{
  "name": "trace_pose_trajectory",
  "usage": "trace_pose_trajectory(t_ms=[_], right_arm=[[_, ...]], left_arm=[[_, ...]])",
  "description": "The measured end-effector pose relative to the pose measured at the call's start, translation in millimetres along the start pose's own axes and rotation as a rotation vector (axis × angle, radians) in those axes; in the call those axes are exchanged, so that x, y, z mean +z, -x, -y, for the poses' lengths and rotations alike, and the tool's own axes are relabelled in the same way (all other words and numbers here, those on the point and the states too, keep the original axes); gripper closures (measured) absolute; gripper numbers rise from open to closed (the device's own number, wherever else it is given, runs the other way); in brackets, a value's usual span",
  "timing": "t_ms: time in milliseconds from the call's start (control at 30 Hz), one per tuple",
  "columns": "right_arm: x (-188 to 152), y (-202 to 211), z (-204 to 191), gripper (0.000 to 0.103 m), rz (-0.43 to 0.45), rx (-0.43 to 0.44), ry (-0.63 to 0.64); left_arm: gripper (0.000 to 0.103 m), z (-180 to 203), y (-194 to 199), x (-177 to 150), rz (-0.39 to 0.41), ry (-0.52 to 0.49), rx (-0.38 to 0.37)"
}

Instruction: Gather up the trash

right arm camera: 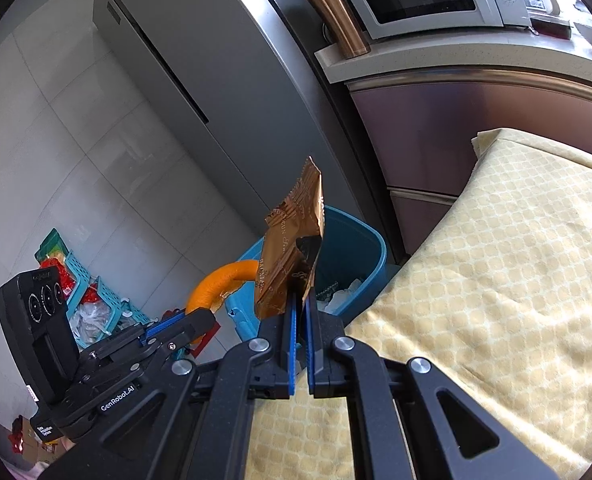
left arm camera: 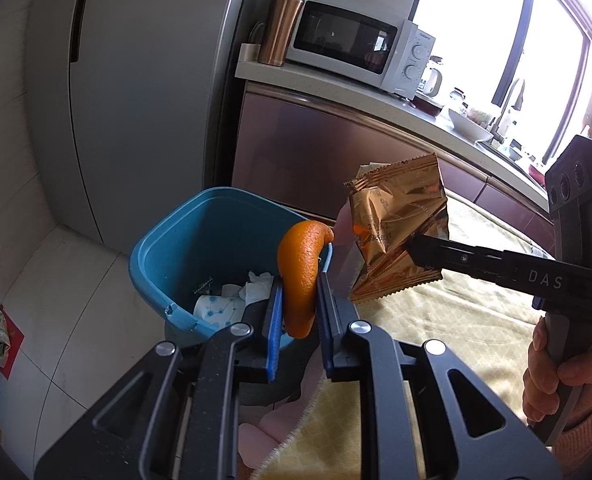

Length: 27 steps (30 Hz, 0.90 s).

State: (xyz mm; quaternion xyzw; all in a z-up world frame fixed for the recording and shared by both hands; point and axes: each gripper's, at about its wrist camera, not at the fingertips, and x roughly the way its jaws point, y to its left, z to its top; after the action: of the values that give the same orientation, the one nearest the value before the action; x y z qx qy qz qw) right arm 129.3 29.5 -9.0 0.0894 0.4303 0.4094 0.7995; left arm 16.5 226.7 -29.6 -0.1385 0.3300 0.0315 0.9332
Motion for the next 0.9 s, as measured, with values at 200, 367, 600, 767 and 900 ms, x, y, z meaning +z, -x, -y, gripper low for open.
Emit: trace_pose_trajectory(t_ms=[200, 367, 600, 767, 900], right_arm=[[3.2, -13.7, -2.1, 0.1, -0.021, -0.01, -0.001], [4.3, -24.0, -6.1, 0.1, -0.037, -0.022, 0.004], [7.5, -41.4, -11.4, 0.099, -0.063, -0.044, 0.012], [10.1, -52.8, -13.3, 0.099, -0.085, -0.058, 0.014], [9.5, -60.8, -15.1, 0.099, -0.101, -0.066, 0.018]], left_arm=[[0.087, -8.7, -9.4, 0.0, -0.009, 0.015, 0.015], [0.087, -11.9, -16.7, -0.6, -0.016, 0.023, 0.027], [0.087, -14.4, -29.4, -0.9, -0.034, 0.035, 0.04], [0.087, -18.5, -40.1, -0.6, -0.048, 0.05, 0.049], [0.087, -20.2, -47.1, -1.4, -0.056, 0.056, 0.056]])
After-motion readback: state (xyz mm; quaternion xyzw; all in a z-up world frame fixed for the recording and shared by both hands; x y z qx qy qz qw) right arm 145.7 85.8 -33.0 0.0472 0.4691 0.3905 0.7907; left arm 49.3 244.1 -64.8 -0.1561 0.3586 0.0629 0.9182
